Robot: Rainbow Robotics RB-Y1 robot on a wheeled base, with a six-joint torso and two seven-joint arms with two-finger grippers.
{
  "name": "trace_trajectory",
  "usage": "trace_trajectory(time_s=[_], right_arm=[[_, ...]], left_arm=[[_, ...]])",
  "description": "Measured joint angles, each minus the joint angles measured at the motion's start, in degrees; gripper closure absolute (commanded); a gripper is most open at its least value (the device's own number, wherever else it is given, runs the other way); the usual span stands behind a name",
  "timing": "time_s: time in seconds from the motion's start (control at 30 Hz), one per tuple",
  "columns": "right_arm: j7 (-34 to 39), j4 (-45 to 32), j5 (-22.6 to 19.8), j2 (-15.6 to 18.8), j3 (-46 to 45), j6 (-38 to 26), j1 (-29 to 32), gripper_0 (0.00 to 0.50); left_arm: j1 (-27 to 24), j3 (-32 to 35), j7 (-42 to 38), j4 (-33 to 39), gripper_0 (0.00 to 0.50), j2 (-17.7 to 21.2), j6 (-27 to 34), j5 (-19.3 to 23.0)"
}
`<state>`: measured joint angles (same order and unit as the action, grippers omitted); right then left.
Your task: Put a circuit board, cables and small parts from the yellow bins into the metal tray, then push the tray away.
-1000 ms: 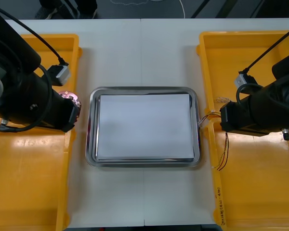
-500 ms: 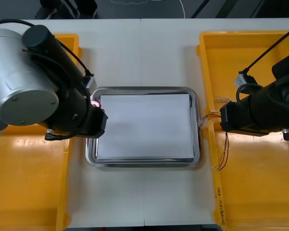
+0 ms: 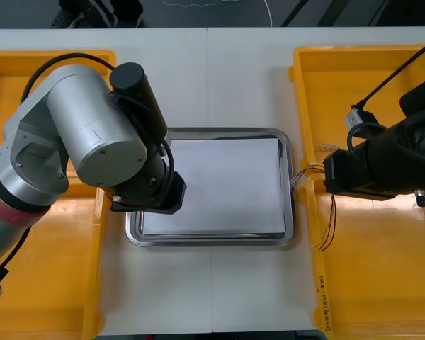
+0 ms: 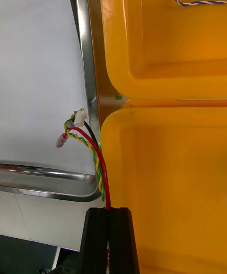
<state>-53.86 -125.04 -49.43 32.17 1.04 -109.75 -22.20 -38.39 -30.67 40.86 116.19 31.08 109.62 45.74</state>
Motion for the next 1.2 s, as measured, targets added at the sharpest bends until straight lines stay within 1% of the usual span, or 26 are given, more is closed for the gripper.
trace_trajectory(time_s=[0.27,0.57,0.73,1.2], right_arm=[[0.0,0.0,0.0,0.0,0.0,0.0,0.0,0.5],[0.0,0.0,0.0,0.0,0.0,0.0,0.0,0.5],[0.0,0.0,0.0,0.0,0.0,0.0,0.0,0.5],[0.0,0.0,0.0,0.0,0.0,0.0,0.0,0.5]], left_arm=[[-0.01,-1.69,0.0,-4.5,0.494,-2.58,0.0,-2.6],[-0.03,-4.41,0.01,-7.75,0.495,-3.94,0.0,-4.16],[-0.04,-4.67,0.03,-9.93,0.496,-5.41,0.0,-5.12],[-0.05,-5.62,0.19,-13.08,0.495,-8.03,-1.52,-7.19]])
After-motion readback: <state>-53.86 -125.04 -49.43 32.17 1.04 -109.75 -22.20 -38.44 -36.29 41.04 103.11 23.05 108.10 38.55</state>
